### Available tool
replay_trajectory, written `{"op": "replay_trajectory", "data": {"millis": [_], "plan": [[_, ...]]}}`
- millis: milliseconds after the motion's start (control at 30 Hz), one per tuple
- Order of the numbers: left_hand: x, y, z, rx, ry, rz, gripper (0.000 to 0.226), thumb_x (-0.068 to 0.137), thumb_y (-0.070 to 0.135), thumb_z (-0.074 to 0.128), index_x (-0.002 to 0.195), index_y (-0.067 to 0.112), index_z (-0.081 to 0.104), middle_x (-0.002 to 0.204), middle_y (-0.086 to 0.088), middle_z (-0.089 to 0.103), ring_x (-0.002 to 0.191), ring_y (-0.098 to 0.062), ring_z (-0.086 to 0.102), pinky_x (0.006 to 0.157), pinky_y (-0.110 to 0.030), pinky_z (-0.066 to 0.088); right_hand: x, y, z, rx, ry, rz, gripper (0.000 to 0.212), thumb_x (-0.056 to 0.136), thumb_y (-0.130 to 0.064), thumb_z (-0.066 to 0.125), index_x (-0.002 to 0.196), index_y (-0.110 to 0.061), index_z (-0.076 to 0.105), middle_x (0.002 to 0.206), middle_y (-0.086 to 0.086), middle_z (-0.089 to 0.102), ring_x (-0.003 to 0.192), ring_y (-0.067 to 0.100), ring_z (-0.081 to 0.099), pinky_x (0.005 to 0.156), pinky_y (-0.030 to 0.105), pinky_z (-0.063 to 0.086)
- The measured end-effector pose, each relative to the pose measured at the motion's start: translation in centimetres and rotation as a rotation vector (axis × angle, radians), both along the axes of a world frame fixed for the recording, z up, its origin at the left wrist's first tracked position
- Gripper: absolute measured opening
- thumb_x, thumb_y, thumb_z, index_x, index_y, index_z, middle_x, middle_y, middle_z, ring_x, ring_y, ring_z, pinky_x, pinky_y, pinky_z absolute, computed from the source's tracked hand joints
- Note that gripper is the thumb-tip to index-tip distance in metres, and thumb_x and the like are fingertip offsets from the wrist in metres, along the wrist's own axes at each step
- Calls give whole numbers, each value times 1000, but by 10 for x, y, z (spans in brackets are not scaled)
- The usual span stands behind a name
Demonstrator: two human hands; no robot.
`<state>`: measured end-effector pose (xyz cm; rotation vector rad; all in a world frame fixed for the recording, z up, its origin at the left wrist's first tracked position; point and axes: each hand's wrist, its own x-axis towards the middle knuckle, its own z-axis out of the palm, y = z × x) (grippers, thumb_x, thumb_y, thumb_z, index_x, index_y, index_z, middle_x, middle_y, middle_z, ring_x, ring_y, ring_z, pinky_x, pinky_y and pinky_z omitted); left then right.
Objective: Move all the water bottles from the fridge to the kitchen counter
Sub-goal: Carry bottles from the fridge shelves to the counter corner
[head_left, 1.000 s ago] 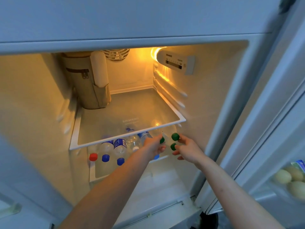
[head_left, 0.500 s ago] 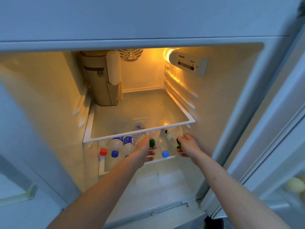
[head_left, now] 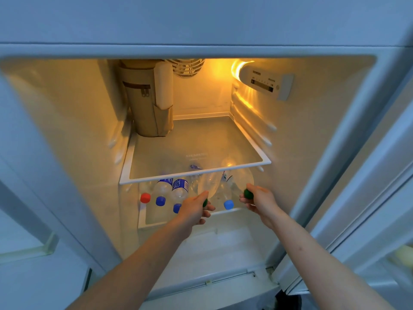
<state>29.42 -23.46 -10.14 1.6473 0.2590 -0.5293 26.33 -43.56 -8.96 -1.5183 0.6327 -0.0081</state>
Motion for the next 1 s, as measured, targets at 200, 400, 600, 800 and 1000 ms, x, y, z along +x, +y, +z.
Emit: {"op": "replay_trajectory", "data": {"millis": [200,400,600,800,1000], "plan": [[-24,27,-2,55,-133,21,46,105,43,49,96,2,68,76,0,76,60,-11,56,52,-24,45,-42,1,-1,-2,-75,46,24,107,-23,51,102,-5,66,84,13,66,63,8,68,68,28,49],[-45,62,9,294,-369,14,49,104,47,48,80,12,71,72,2,74,63,-14,62,64,-31,48,-81,0,14,-61,-117,79,21,107,-15,52,106,-1,68,78,15,65,63,13,68,64,29,54],[-80,95,26,504,-577,36,52,102,52,50,63,22,67,65,11,70,64,-15,64,71,-43,55,-107,-1,31,-92,-172,96,19,104,-8,54,106,-14,72,73,20,63,60,19,68,58,23,59],[-104,95,58,698,-742,66,53,90,71,41,68,24,52,59,7,63,64,-19,61,61,-40,51,-118,-11,33,-309,-218,188,31,103,-17,58,130,-26,70,72,8,72,71,23,72,75,37,61],[-133,55,72,935,-771,-53,52,96,58,52,62,22,36,54,2,41,56,-16,43,51,-32,26,-119,-10,43,-580,-289,431,23,97,-37,66,118,-44,70,82,-9,74,75,8,72,79,43,59]]}}
